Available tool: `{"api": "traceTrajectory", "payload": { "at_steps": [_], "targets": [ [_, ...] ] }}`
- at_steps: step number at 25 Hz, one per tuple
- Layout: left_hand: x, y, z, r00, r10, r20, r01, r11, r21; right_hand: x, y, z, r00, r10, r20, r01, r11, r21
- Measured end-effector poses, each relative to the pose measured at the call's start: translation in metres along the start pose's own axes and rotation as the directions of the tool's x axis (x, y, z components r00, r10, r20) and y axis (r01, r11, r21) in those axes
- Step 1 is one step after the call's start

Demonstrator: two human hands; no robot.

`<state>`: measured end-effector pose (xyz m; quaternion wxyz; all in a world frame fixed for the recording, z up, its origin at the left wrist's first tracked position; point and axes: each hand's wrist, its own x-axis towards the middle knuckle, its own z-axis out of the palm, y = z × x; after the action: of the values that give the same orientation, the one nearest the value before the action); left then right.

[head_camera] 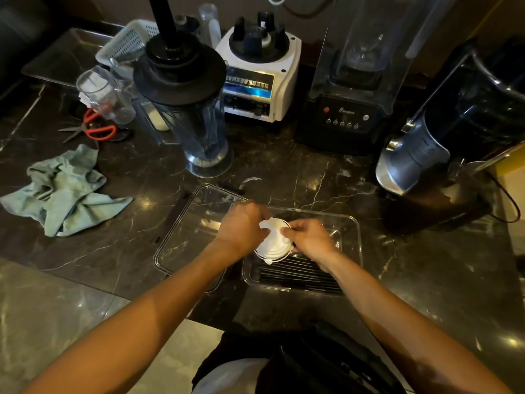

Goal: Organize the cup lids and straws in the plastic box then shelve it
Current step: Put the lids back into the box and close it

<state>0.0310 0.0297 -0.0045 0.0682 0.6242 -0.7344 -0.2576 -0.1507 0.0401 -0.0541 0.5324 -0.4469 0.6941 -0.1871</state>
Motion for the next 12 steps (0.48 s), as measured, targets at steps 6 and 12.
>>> {"api": "traceTrajectory", "payload": {
  "at_steps": [6,12],
  "targets": [
    [-0.001,-0.015,0.014,0.998,-0.022,0.067,0.014,0.993,0.114,-0.002,0.002,0.007,0.987,-0.121,-0.11,0.093,0.968,-0.231],
    [-0.002,-0.019,0.007,1.0,-0.013,0.002,0.013,0.999,-0.045,-0.022,-0.008,-0.004,0.981,-0.124,-0.151,0.078,0.957,-0.279]
  ]
}}
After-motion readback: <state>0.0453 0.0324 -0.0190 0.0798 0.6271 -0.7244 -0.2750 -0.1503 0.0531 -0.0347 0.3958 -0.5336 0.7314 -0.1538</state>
